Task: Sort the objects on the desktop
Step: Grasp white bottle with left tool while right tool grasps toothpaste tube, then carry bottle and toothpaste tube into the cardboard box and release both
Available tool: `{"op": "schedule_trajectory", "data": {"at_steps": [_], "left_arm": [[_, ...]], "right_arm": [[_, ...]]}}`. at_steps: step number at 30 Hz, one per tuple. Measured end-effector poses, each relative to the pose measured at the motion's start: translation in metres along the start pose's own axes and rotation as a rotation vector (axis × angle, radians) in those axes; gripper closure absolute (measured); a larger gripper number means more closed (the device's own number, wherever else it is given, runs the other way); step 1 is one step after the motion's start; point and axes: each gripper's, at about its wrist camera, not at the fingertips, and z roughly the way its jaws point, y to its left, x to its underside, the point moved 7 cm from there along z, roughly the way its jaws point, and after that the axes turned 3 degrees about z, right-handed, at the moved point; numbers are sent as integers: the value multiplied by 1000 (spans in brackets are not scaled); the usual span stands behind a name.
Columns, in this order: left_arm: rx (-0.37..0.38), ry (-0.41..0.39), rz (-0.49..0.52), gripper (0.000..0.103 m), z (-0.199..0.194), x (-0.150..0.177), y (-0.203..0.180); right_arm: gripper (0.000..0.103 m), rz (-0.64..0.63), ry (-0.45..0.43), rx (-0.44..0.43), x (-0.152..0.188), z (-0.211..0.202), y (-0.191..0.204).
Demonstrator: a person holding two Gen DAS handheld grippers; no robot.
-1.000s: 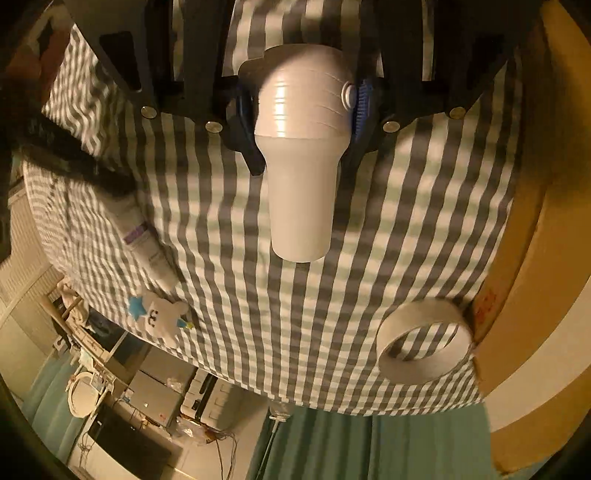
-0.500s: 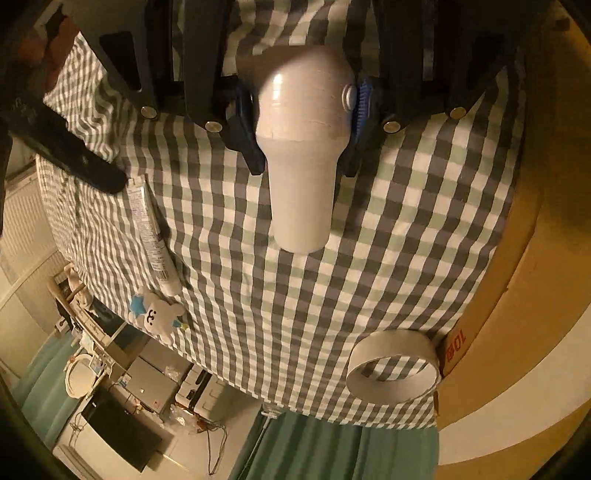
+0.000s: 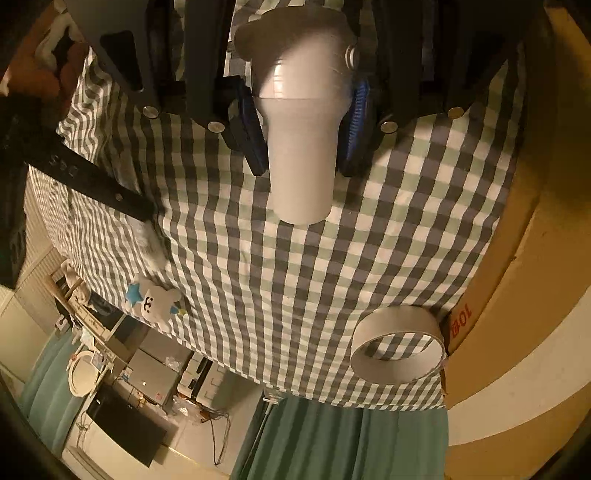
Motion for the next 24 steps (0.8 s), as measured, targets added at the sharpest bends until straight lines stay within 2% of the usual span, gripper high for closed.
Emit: {"op": "schedule_trajectory", "data": {"at_steps": [5,8,14,24], "left_arm": [[12,-15,-16,62,-20,3,1],[46,-31,-4,69,-36,2,-3],[92,-75,37,69,-74,3,-18],[148,-112,2,70,-114,12,-15]], "right_arm": [[76,38,-32,1,9,-32,-1],[76,46,-55,-15,16,-54,2],[76,66,-60,-35,46,-89,13],[76,27,-93,-21,78,-140,39]]}}
